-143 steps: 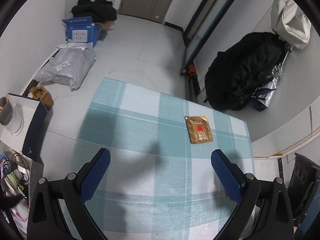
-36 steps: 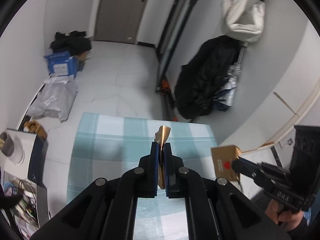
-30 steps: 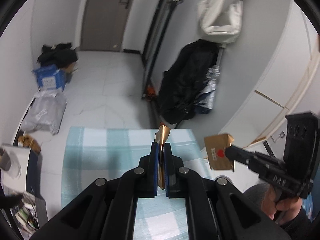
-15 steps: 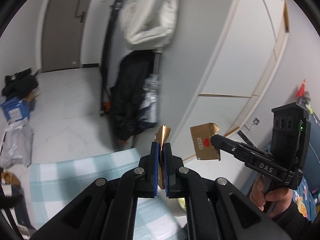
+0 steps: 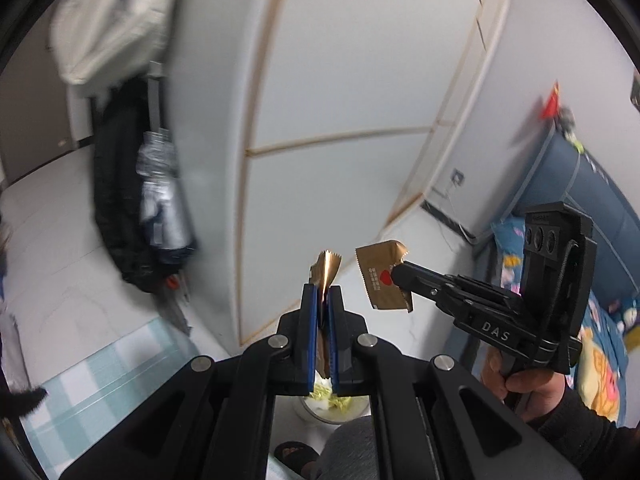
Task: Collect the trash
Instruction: 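Carry both brown sachets over to the white trash bin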
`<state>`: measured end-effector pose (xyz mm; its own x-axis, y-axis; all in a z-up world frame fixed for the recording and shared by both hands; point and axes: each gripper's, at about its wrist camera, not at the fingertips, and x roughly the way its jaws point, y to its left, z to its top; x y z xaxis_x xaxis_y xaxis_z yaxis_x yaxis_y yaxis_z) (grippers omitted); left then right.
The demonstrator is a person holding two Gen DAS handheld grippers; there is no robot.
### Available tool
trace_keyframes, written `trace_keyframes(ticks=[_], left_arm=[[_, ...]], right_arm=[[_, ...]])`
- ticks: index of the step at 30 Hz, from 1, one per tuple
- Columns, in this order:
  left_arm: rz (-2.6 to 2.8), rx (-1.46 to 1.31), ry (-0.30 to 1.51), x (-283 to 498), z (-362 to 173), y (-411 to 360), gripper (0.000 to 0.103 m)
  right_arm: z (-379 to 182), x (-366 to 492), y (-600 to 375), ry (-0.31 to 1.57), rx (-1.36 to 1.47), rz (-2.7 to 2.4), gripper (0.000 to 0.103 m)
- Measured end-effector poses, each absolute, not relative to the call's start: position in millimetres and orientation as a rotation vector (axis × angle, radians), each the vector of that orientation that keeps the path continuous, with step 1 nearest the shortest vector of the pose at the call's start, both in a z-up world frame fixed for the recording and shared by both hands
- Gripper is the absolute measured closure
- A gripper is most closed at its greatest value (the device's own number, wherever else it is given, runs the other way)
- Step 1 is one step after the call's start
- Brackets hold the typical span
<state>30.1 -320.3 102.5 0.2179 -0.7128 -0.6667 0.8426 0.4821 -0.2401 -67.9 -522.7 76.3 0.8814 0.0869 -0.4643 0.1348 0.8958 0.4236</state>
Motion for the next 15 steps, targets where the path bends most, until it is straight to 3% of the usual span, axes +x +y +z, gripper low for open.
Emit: trace_keyframes(ticks=[9, 15], left_arm=[[-1.200, 0.326, 0.948, 28, 63, -396, 0.102], [-1.244, 0.451, 1.156, 23, 1, -450, 0.102]], right_arm=[[6, -99, -598, 0.569, 0.592, -0.148, 0.096], [-48, -123, -627, 0.642, 0.671, -0.211, 0.096]])
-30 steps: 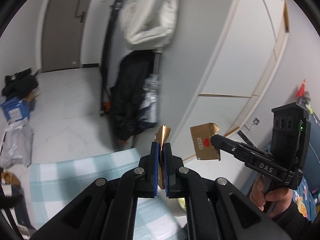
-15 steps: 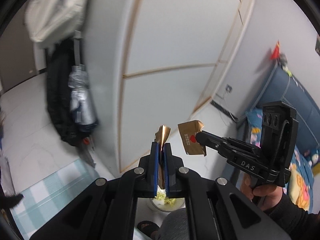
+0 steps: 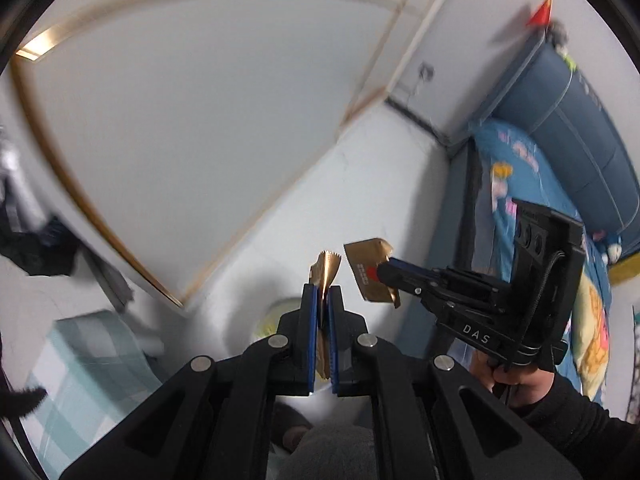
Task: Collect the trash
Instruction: 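Carry both brown sachets over to the white trash bin, then open both tools over the bin to drop the sachets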
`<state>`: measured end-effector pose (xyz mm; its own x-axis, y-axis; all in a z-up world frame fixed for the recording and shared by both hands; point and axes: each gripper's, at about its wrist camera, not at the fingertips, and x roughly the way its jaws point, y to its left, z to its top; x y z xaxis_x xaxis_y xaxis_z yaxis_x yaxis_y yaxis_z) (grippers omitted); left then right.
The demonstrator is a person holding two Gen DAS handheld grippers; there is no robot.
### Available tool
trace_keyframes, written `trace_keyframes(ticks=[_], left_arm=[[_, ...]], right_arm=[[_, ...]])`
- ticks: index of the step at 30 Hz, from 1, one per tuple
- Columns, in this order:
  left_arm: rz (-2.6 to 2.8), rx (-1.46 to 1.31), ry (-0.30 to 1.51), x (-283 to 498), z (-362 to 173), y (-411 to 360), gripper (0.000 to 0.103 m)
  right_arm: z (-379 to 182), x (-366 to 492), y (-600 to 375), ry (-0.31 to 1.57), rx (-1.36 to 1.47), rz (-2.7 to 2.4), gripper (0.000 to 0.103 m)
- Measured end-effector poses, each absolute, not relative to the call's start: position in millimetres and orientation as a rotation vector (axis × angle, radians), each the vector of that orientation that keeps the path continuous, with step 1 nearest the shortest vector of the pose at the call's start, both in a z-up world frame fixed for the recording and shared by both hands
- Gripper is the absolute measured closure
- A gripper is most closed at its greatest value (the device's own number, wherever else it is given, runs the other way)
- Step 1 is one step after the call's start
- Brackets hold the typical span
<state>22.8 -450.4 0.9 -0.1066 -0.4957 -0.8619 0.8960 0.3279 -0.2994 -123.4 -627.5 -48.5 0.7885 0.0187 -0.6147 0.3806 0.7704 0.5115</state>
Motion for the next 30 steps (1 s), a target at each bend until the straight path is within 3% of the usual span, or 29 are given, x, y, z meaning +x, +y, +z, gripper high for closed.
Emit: trace_keyframes(ticks=[10, 18, 30], left_arm=[[-1.260, 0.564, 1.485, 27, -92, -497, 0.102], [-1.291, 0.662, 1.643, 22, -142, -523, 0.102], [-1.194, 0.905, 1.734, -10, -235, -514, 0.101]], right_arm=[[-152, -155, -656, 0.772, 0.851, -0.292, 0.096], [-213, -162, -655, 0.861, 0.954, -0.298, 0.096], [-272, -156, -646, 0.952, 1.087, -0.303, 0.096]])
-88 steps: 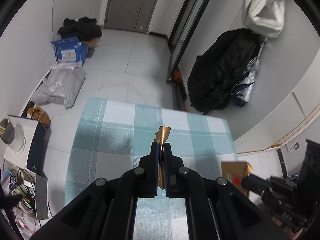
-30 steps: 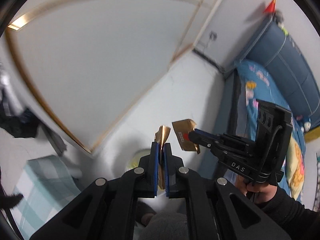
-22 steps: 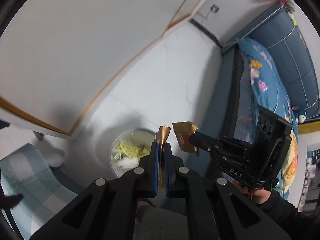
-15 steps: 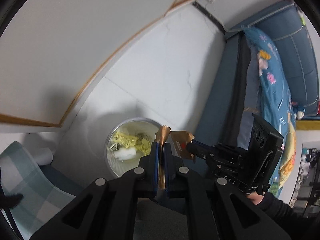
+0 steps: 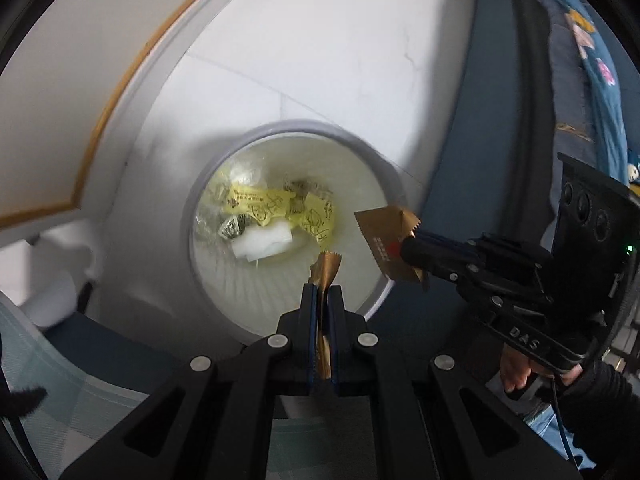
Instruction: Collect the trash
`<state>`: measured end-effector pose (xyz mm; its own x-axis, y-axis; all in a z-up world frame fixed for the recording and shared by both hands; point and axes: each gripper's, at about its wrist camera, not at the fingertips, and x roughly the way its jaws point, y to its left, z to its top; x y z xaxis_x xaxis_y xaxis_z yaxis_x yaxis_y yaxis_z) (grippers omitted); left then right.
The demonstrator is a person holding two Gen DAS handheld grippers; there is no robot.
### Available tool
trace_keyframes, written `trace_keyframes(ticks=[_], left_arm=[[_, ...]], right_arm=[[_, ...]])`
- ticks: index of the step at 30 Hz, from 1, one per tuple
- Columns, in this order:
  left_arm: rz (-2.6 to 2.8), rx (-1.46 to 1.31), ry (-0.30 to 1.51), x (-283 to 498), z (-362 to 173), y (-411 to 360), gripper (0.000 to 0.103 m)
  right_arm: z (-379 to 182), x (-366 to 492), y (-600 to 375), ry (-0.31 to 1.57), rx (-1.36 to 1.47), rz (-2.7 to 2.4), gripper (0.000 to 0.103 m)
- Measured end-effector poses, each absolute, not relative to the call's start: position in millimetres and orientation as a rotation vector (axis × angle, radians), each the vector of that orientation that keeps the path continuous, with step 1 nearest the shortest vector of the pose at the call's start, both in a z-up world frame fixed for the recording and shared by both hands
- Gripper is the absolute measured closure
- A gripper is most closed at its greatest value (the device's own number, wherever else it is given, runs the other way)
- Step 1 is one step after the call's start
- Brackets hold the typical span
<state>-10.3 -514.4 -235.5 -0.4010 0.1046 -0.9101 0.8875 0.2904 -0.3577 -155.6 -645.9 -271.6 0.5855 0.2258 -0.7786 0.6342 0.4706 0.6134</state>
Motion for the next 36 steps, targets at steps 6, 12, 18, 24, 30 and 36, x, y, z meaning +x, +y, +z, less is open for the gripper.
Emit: trace_keyframes(ticks=[6, 12, 18, 24, 30, 36], left_arm=[[-1.140, 0.856, 1.780, 4, -260, -508, 0.099], [-1.083, 0.809, 1.823, 12, -279, -506, 0.092], [-1.057, 0.804, 1.809, 13, -280, -503, 0.069], [-1.032, 0.838, 1.725, 17, -259, -502, 0.057], [-1.055, 0.870, 1.597, 21, -230, -506, 0.040], [-1.064, 0.857, 1.521, 27, -191, -502, 0.021]], right_arm=[[-285, -149, -640, 0.975, 1.105, -0.279, 0.094], [-291, -138, -632, 0.993, 1.113, -0.287, 0.085], [-294, -137, -627, 1.011, 1.103, -0.287, 0.084], [-297, -142, -627, 1.024, 1.107, -0.322, 0.066], [-285, -148, -628, 0.986, 1.130, -0.354, 0.046], [-258, -150, -635, 0.947, 1.109, -0.391, 0.039]])
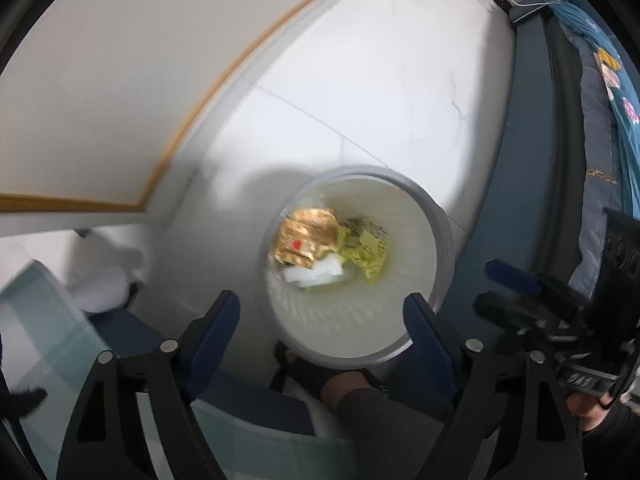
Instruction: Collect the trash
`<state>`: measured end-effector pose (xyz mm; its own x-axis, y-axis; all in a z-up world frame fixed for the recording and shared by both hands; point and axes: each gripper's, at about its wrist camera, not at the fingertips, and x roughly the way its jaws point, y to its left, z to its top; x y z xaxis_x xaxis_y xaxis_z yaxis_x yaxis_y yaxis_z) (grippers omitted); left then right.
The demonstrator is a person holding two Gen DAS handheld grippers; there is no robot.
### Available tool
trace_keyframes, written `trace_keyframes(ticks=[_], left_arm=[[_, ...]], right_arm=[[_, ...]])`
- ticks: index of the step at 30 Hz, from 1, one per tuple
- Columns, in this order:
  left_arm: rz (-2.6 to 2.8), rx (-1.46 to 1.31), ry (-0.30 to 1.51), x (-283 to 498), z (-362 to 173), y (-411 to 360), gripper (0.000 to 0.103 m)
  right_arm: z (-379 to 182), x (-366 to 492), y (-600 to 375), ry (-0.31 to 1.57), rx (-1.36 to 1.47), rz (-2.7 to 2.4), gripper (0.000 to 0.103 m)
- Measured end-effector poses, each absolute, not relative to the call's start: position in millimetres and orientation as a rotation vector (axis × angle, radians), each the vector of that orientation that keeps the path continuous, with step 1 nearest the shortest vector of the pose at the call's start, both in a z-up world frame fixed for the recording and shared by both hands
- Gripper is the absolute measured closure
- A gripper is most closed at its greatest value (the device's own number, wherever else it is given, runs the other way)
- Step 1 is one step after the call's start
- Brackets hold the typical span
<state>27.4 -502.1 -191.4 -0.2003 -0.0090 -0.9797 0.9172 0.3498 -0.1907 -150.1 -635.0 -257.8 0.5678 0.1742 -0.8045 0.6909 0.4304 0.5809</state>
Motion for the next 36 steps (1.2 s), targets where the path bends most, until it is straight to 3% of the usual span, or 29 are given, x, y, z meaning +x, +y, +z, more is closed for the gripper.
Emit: trace_keyframes(ticks=[18, 26, 36], left_arm=[[-1.124, 0.712, 1.085, -4, -15, -442, 0.019], [-1.077, 0.616, 1.046, -17, 18, -413, 0.019], [-0.979, 0.458, 1.096, -17, 14, -397, 0.019]], right_arm=[[-112, -162, -612, 0.843, 0.859, -0.440, 0.009], [-60, -172, -587, 0.835, 0.774, -0.439, 0.004], [-31, -187, -564, 0.887, 0.718, -0.492, 0.003]])
